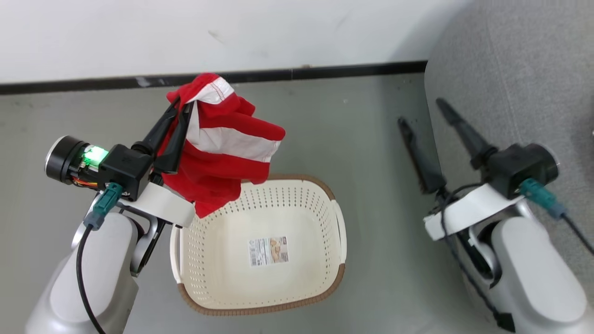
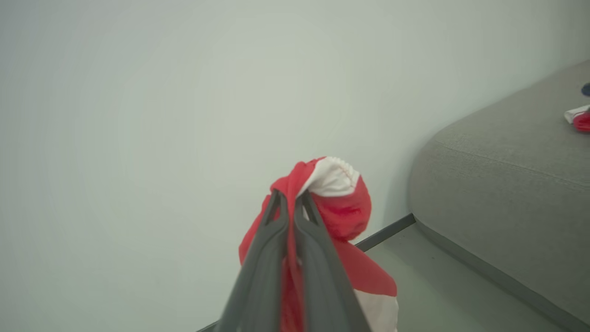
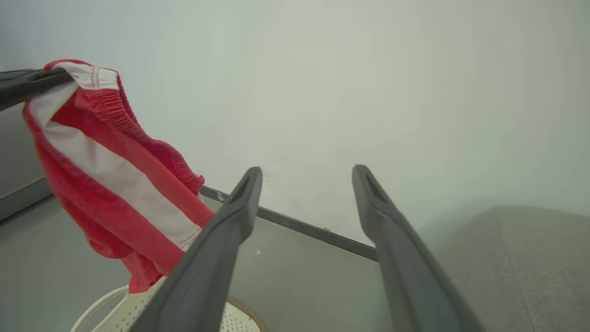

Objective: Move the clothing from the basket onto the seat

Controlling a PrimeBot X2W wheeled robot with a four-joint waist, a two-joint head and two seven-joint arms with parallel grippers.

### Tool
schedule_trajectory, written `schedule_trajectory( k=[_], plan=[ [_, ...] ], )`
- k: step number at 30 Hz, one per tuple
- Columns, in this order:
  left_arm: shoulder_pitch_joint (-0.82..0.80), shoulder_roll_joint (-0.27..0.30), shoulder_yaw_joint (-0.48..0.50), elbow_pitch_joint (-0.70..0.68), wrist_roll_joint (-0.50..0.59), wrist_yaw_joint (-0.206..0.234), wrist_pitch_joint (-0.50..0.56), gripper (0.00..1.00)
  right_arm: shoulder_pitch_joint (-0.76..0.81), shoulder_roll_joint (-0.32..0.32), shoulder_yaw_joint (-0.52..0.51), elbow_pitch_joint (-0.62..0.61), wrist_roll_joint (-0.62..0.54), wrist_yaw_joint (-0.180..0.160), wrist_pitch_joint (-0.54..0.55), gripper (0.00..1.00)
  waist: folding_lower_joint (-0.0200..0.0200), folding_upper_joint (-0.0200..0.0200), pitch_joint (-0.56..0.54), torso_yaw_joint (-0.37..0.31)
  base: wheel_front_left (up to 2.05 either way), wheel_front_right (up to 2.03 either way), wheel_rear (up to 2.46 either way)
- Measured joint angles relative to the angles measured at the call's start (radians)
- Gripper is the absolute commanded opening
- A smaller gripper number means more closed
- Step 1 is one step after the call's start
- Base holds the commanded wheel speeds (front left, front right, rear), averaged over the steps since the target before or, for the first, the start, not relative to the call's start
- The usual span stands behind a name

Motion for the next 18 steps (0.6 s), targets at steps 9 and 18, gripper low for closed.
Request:
schedule_trajectory(
  k=[9, 18],
  plan=[
    [0.017, 0.011, -0.041, -0.025, 0.001, -0.035, 0.058, 0.0, 0.048, -0.022, 0.1, 0.058, 0.002, 0.0, 0.0, 1.0, 0.0, 0.0, -0.112, 0.01, 0.0, 0.0, 0.0],
    [0.068, 0.008, -0.094, -0.068, -0.008, -0.059, 0.107, 0.0, 0.067, -0.057, 0.2, 0.108, 0.041, 0.0, 0.0, 1.0, 0.0, 0.0, -0.206, 0.019, 0.0, 0.0, 0.0]
  ],
)
